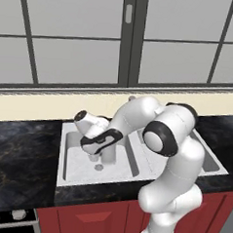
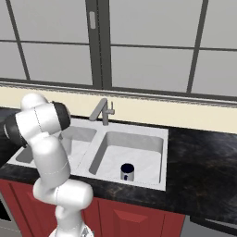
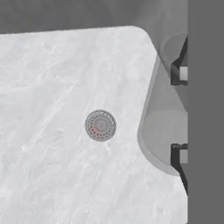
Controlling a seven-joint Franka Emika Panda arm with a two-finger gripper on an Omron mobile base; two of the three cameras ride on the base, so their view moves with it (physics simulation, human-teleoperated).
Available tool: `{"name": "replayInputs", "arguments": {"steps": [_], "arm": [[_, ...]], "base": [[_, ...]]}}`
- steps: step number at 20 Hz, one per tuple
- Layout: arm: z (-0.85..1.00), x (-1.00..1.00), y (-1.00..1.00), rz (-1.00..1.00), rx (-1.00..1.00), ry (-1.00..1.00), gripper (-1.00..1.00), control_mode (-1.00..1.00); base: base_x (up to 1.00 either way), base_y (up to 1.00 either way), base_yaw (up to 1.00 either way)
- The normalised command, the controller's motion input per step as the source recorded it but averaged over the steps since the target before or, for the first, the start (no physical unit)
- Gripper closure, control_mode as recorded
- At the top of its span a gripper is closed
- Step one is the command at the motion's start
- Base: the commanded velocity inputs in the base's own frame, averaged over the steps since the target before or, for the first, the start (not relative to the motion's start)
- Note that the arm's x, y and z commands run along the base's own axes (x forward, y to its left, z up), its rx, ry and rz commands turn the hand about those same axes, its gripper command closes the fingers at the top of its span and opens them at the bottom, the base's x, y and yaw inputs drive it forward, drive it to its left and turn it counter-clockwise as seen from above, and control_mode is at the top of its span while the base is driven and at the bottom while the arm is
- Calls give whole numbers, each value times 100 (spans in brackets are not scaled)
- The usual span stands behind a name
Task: Move any existing items from the left basin to the right basin for drying. Then move the glass cup from the counter to the left basin of the sink for washing.
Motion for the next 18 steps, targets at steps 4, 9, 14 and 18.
{"name": "replayInputs", "arguments": {"steps": [4,9,14,18], "arm": [[-41,0,0,12,0,6,100,-100],[-30,0,0,9,1,0,100,-100],[-10,0,0,6,2,0,-100,-100],[0,0,0,4,3,0,-100,-100]], "base": [[0,0,0],[0,0,0],[0,0,0],[0,0,0]]}}
